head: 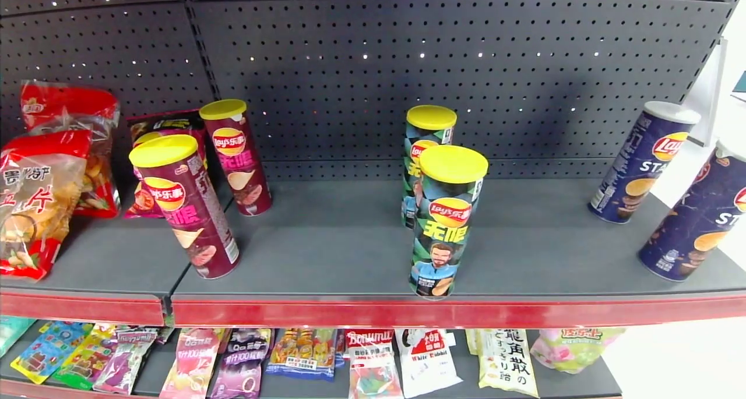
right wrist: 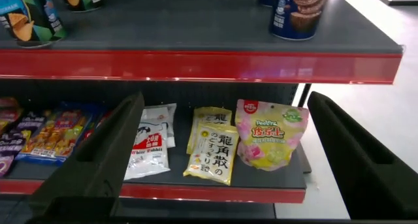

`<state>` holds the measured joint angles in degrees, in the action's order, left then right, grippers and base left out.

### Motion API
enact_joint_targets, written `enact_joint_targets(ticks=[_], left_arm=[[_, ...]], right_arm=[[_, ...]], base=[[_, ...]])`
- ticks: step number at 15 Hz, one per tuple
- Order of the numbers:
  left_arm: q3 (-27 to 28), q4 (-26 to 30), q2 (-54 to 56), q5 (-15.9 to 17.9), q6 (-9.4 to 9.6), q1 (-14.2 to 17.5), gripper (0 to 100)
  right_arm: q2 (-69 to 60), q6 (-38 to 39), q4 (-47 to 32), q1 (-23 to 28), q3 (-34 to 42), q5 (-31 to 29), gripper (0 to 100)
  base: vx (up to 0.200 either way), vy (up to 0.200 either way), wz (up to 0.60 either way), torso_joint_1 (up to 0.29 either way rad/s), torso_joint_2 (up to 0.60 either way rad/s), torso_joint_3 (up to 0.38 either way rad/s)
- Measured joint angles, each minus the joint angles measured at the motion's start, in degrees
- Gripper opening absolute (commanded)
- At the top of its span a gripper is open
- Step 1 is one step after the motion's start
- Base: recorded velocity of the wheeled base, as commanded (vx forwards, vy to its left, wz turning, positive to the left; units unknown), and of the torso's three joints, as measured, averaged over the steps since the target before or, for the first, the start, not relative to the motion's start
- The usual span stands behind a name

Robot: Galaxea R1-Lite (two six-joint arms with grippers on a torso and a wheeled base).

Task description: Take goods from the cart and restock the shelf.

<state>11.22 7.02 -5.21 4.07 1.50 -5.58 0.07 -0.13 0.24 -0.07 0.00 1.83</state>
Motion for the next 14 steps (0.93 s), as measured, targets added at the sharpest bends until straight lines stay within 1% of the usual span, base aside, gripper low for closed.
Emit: enact_joint_targets(ticks=[2,5,6,7,8,9,12,14], left_arm=[[-2.76,-1.85,0.00,0.00,0.74,0.05,100],[-8.77,-8.72,0.02,-0.30,0.96,0.05,100],[-9.98,-7.70,0.02,-1.12,0.88,0.05,100],[-10.59,-6.97,0.00,-1.94,0.16,0.05,100],[-10.91,-6.97,0.00,-2.35,-1.04,0.00,100],[-11.03,-6.95,0.00,-2.49,-1.26,0.02,100],[-11.17,-6.92,-0.02,-2.60,-1.32,0.05,100],[-11.22,-6.95,-0.02,-2.62,-1.28,0.05,100]], right_arm=[[-0.02,0.18,0.00,0.00,0.00,0.06,100],[0.50,1.80,0.46,-0.22,-1.26,1.54,100],[1.83,3.36,0.49,-0.55,-4.01,2.19,100],[4.36,4.73,0.51,-0.89,-7.80,2.96,100],[8.63,4.73,0.54,-1.57,-12.01,4.44,100],[13.54,3.36,0.46,-2.34,-15.29,5.96,100],[30.93,-3.47,0.38,-5.52,-21.82,9.01,100],[41.66,-6.70,0.55,-8.77,-24.69,8.86,100]], base=[[0.000,0.000,0.00,0.000,0.00,0.000],[0.000,0.000,0.00,0.000,0.00,0.000],[0.000,0.000,0.00,0.000,0.00,0.000],[0.000,0.000,0.00,0.000,0.00,0.000],[0.000,0.000,0.00,0.000,0.00,0.000],[0.000,0.000,0.00,0.000,0.00,0.000],[0.000,0.000,0.00,0.000,0.00,0.000],[0.000,0.000,0.00,0.000,0.00,0.000]])
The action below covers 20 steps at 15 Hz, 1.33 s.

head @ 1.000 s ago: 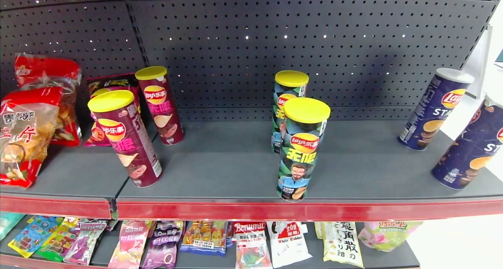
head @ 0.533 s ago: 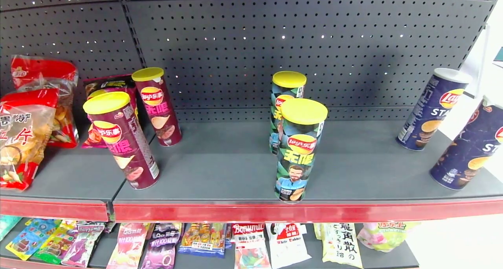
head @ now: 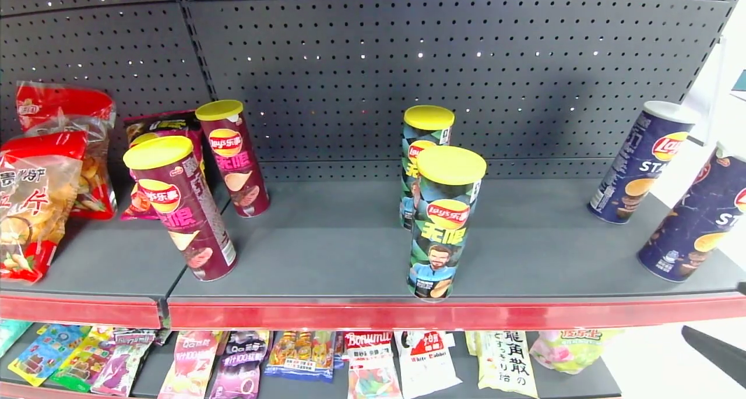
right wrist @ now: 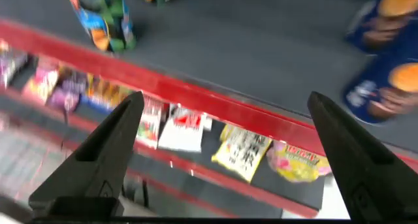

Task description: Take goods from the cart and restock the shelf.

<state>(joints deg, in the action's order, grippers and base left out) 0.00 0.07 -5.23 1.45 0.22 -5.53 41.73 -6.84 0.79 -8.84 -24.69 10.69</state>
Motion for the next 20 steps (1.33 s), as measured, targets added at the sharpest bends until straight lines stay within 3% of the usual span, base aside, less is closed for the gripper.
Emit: enact_joint_targets(ticks=[5,9,20], left_arm=[[0.00,0.02,-0.04,-0.11,0.18,0.00,100],[0.00,-0.05,-0.04,-0.30,0.38,0.00,100],[0.00,-0.07,-0.13,-0.67,0.43,-0.05,100]], right_arm=[[21.66,-2.41,1.50,-6.38,-7.17,-0.99,100],[35.06,-2.90,10.15,-7.84,-10.46,-1.06,100],[45.46,-2.93,10.53,-14.97,-15.66,-0.77,100]], base=[[0.000,0.000,0.00,0.000,0.00,0.000],[0.000,0.000,0.00,0.000,0.00,0.000],[0.000,0.000,0.00,0.000,0.00,0.000]])
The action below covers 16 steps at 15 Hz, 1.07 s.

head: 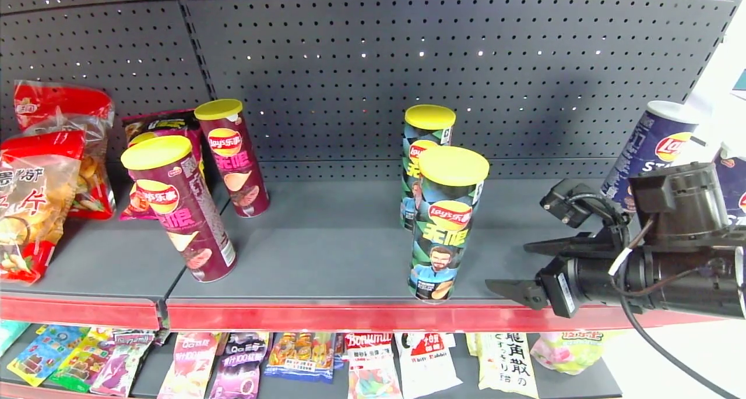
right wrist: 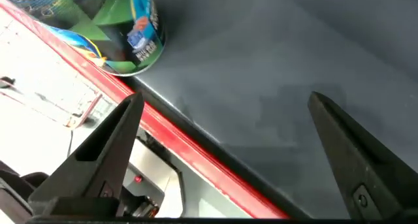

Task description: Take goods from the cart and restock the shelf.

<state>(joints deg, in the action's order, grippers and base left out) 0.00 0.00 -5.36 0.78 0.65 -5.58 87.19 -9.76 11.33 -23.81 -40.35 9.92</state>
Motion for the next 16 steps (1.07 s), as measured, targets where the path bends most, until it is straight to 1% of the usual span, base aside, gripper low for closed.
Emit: enact_joint_targets(ticks=[6,16], left_arm=[[0.00,0.00,-0.01,0.00,-0.02,0.05,100],[0.00,0.00,-0.06,0.01,-0.05,0.05,100]], right_arm=[[3.68,-0.11,0.00,-1.07,-3.17,-0.05,100],[7.17,-0.22,-0.02,-1.79,-5.51,-0.29,100]], base=[[0.000,0.000,0.00,0.000,0.00,0.000],[0.000,0.000,0.00,0.000,0.00,0.000]])
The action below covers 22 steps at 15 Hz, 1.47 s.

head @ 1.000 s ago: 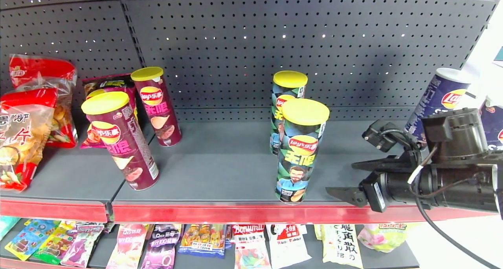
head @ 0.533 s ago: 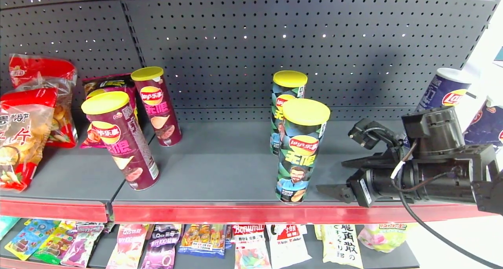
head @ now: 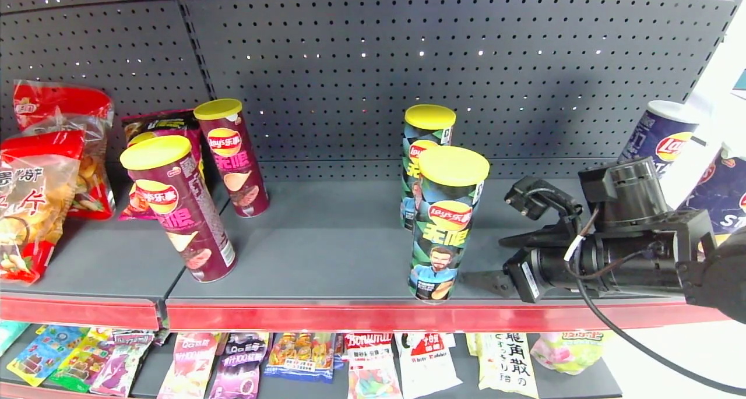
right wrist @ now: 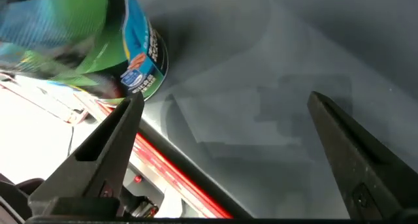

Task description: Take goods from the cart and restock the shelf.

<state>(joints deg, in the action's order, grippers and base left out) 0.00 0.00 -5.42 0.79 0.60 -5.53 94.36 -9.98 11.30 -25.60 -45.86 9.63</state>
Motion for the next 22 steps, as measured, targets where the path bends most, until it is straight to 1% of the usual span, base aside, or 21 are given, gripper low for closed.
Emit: enact_joint_targets(ticks=[22], left_arm=[[0.00,0.00,-0.02,-0.01,0.02,0.00,100]], right_arm=[[2.26,0.24,0.02,-2.95,-2.84,0.02,100]], base=[[0.000,0.000,0.00,0.000,0.00,0.000]])
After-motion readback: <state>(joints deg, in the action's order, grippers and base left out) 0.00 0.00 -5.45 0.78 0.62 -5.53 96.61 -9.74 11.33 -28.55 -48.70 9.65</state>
